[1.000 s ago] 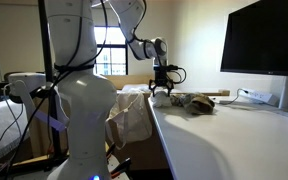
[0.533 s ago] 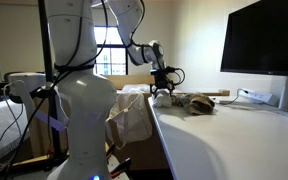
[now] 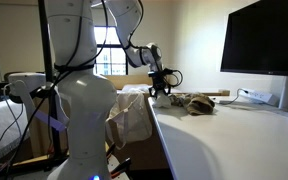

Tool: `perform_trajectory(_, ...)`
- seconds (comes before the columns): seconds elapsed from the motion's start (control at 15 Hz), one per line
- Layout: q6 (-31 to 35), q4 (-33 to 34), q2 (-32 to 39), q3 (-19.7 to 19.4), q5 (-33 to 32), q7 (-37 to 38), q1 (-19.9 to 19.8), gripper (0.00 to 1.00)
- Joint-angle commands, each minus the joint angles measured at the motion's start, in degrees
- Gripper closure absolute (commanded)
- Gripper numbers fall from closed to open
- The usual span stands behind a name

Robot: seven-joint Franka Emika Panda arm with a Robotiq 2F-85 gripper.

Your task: Put the white shirt in the bag

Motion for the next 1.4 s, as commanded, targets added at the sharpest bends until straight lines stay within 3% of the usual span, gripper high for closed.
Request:
perform_trajectory(0.0,0.8,-2.2,-1.9,0.5,-3.3,3.7,0.0,0.82)
perform_trajectory(0.27,-0.1,-2.8,-5.4,1.4,-5.6,8.5,0.3,0.87)
perform_trajectory(0.6,-1.1,-3.4,-10.7,4.0,-8.3,17.7,0.9,0.85)
perform_trajectory(0.93,-4.4,-5.8,-16.6,9.3,-14.7,24.6,2.4,0.85)
perform_trajectory(1.33,-12.3,-6.5,-20.0,17.5,-24.2,26.5,8.1,0.85)
